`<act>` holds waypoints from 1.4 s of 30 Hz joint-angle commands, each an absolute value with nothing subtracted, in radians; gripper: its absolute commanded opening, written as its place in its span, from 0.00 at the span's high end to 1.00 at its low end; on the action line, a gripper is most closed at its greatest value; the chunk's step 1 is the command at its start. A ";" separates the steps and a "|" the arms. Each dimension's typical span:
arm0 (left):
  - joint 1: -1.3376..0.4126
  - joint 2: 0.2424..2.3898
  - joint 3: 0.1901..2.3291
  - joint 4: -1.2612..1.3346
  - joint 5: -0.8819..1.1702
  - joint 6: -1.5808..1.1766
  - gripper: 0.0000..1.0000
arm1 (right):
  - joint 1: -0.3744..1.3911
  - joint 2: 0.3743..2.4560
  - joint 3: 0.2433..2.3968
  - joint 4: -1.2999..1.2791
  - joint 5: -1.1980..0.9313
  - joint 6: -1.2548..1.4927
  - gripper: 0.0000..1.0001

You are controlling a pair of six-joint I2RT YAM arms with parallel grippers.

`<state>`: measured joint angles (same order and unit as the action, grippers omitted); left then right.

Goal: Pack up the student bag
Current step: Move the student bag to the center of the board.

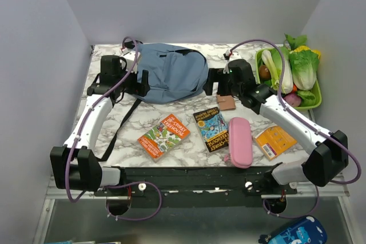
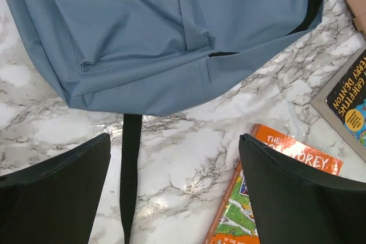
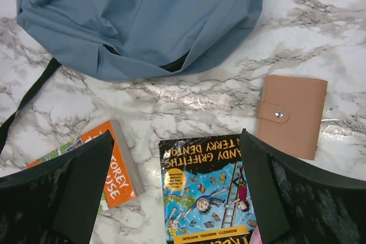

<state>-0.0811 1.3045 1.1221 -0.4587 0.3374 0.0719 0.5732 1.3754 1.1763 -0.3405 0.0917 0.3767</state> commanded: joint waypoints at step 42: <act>0.015 2.013 1.554 -0.362 0.215 -0.066 0.77 | 0.436 2.131 1.655 -0.244 -0.187 0.532 0.86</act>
<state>-0.0017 2.0106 1.5448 -0.3523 0.1192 -0.0536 0.4065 2.1658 1.6814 -0.2790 -0.1169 0.5251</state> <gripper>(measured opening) 0.447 0.293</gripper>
